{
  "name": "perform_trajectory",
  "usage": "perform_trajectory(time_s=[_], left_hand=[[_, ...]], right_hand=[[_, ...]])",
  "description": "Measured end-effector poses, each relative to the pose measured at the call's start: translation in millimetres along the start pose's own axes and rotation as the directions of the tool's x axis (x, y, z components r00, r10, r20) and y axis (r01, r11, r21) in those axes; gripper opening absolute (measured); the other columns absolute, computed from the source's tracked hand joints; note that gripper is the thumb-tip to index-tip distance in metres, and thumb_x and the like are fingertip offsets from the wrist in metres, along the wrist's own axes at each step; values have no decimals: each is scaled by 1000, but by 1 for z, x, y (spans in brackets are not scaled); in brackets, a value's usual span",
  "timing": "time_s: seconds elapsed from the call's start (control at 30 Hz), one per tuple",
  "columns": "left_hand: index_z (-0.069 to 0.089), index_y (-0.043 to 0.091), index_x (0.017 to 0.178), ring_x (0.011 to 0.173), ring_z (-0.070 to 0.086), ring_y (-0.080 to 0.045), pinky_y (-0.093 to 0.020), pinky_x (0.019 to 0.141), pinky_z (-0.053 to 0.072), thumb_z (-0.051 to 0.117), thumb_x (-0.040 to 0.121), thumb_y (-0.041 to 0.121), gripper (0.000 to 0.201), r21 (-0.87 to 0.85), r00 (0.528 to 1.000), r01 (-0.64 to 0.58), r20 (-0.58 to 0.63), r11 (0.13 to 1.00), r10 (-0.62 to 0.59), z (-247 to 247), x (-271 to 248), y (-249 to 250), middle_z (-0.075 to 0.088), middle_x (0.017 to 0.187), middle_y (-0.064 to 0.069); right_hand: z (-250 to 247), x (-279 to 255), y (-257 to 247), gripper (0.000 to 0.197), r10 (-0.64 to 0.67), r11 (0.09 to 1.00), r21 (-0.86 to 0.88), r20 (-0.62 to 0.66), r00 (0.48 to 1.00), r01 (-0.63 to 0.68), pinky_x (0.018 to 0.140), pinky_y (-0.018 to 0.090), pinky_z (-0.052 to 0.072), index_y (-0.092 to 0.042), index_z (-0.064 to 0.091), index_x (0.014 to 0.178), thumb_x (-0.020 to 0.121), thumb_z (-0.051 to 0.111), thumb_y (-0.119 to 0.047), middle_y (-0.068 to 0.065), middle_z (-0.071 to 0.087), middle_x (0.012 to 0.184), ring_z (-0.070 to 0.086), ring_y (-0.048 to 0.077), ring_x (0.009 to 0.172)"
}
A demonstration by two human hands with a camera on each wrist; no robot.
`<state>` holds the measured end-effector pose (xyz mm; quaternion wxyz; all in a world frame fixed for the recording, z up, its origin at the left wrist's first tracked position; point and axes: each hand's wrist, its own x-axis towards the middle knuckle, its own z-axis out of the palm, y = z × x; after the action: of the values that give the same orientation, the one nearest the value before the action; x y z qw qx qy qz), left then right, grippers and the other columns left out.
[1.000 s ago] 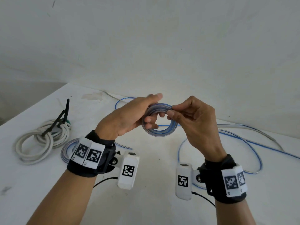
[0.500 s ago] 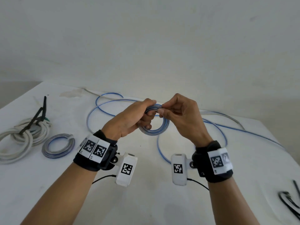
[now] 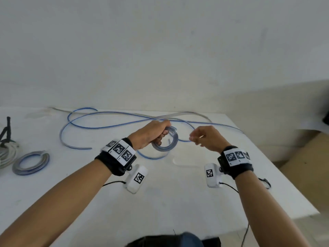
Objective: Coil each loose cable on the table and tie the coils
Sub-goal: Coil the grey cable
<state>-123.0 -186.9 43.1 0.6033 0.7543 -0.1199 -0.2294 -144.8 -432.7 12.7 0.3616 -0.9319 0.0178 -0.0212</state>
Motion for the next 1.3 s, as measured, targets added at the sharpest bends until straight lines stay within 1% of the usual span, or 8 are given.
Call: perform_trajectory(time_s=[0.17,0.33,0.43,0.57,0.77,0.9,1.1,1.3], left_hand=[[38,18,62,42,24,-13,-30,55,32,43,99,29,39,63,999,10,52,998,-14,36,-5,-3,31,47,9],[37,19,60,44,21,-14,-30,55,31,44,98,27,40,41,998,26,56,999,-28,36,-5,-9,27,48,8],[36,19,61,45,20,-14,-30,55,31,43,99,27,39,-6,999,34,1,999,-34,20,-4,-12,26,48,7],[36,19,62,46,17,-15,-30,55,32,43,99,28,39,-151,996,34,-78,988,-46,-7,4,-19,22,54,4],[37,17,65,38,16,-12,-28,51,35,37,102,27,38,-372,980,-72,-201,925,-5,-60,24,-23,22,50,7],[49,12,69,39,26,-14,-28,50,36,40,102,25,37,-450,944,-168,-331,877,11,-94,35,-28,33,50,2],[39,16,58,43,22,-15,-31,56,34,41,102,28,45,-347,887,-198,-462,917,16,-130,36,-39,26,48,5],[51,15,65,45,33,-13,-34,60,40,45,101,26,38,-228,851,-174,-525,958,30,-143,40,-60,42,52,8]], right_hand=[[11,-29,40,36,212,952,-266,218,953,-151,76,26,52,-17,75,100,71,93,-27,-1,70,90,63,10,76],[40,-26,40,16,124,946,-321,220,968,-48,73,19,43,-12,79,92,79,85,-17,-2,67,81,61,13,78],[37,-15,26,5,28,979,-205,144,989,2,69,19,46,-15,74,84,86,79,-14,-5,68,76,61,8,70],[35,-1,-18,15,-65,965,249,-78,995,83,61,27,52,-14,69,79,89,73,-3,0,69,69,61,9,57],[44,22,-98,6,-172,601,765,-160,972,233,70,25,52,-13,69,88,94,70,-12,5,71,85,66,17,79],[61,45,-130,7,-317,555,781,-120,941,286,63,23,54,-9,65,90,96,66,-6,9,75,87,69,18,71],[111,82,-152,8,-347,728,566,-183,920,387,55,27,54,-9,73,98,95,68,-5,13,71,78,62,18,57],[151,92,-159,15,-372,654,611,-255,893,447,78,38,62,-17,75,90,92,72,-3,3,75,83,74,29,78]])
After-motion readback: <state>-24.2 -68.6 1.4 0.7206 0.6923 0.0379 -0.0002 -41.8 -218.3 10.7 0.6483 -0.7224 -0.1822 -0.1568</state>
